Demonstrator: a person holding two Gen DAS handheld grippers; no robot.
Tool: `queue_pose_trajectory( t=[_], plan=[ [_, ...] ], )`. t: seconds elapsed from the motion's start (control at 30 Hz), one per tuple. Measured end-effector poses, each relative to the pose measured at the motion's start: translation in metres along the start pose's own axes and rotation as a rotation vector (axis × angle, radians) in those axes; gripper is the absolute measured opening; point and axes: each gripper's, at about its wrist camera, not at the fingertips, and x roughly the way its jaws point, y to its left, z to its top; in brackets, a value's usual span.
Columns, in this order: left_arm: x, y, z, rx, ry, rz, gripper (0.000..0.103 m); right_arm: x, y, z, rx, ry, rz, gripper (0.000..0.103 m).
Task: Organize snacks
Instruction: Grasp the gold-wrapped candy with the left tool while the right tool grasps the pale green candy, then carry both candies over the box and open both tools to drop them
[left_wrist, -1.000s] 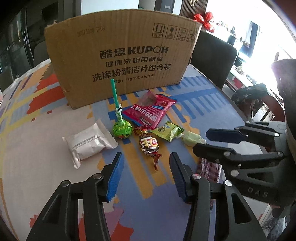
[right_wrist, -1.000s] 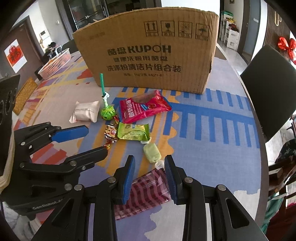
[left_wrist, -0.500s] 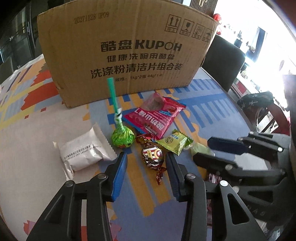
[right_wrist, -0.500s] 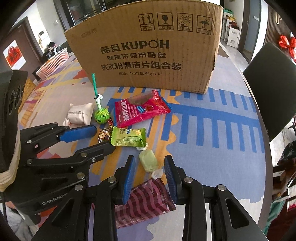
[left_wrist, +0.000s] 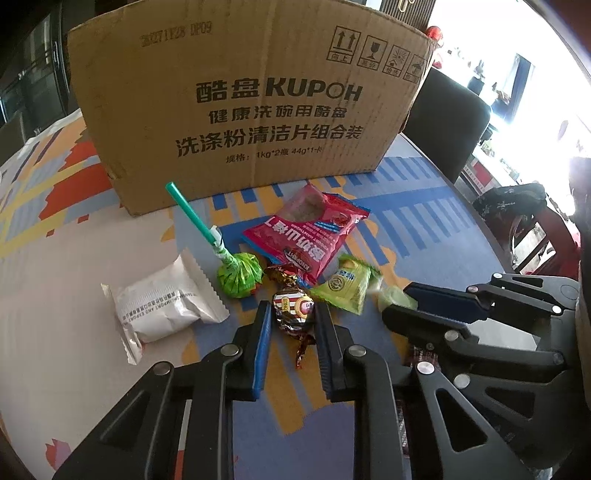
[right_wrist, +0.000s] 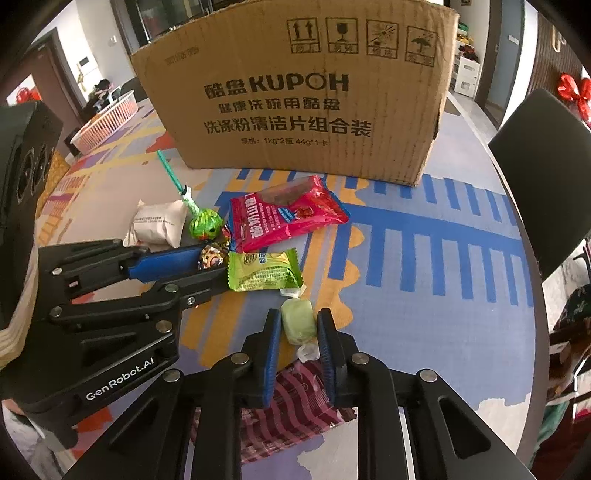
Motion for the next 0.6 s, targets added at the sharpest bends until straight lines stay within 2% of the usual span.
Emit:
queue_pose_trajectory(
  t=[0.37, 0.6],
  plan=[
    [-0.024, -0.002, -0.015, -0.029, -0.018, -0.015, 0.023, -0.027, 0.007, -0.005, 0.008, -0.057, -0.001, 0.02],
    [-0.049, -0.007, -0.013, -0.029, -0.065, -0.018, 0.023, -0.046, 0.013, -0.007, 0.011, -0.094, -0.001, 0.02]
  ],
)
